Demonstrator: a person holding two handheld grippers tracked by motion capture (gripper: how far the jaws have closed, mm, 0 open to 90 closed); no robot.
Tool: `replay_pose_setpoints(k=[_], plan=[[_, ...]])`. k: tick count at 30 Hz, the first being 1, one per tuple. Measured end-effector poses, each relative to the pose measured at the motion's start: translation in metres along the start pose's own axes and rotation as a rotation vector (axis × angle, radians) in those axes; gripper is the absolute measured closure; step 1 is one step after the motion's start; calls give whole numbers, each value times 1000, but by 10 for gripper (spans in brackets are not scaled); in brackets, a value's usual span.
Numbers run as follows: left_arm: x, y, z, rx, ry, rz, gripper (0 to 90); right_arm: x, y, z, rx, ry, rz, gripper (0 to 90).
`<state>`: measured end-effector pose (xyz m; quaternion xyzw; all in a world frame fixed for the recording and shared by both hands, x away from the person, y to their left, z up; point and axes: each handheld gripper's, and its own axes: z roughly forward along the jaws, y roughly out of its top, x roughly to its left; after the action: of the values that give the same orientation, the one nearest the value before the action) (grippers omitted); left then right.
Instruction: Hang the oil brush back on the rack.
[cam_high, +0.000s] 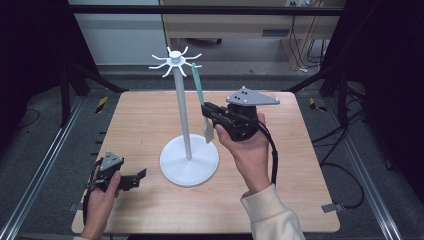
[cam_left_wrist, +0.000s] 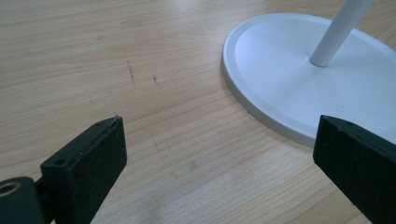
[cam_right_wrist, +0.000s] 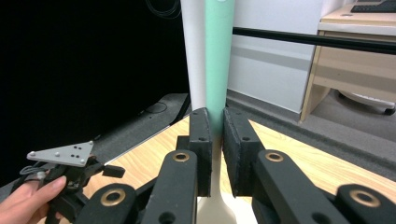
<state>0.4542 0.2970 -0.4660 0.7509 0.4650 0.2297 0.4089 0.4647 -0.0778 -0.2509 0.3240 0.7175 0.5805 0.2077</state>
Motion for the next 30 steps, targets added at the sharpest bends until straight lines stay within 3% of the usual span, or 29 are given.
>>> replay_pose_setpoints(k=[8,17,20,21,30], plan=[[0,0,0,-1,-1,-2,24,1,-3,7,-23,1,1,860],[1,0,-1,-1,-1,-3,24,0,-1,3,-28,-33,-17,734],[1,0,-1,0,-1,-3,24,-1,-1,0,-14,-80,-26,643],[1,0,-1,0,-1,-3,24,-2,-1,-3,2,-125,-42,581],[2,0,0,-3,2,-7,24,-10,-5,-17,22,-245,-68,371]])
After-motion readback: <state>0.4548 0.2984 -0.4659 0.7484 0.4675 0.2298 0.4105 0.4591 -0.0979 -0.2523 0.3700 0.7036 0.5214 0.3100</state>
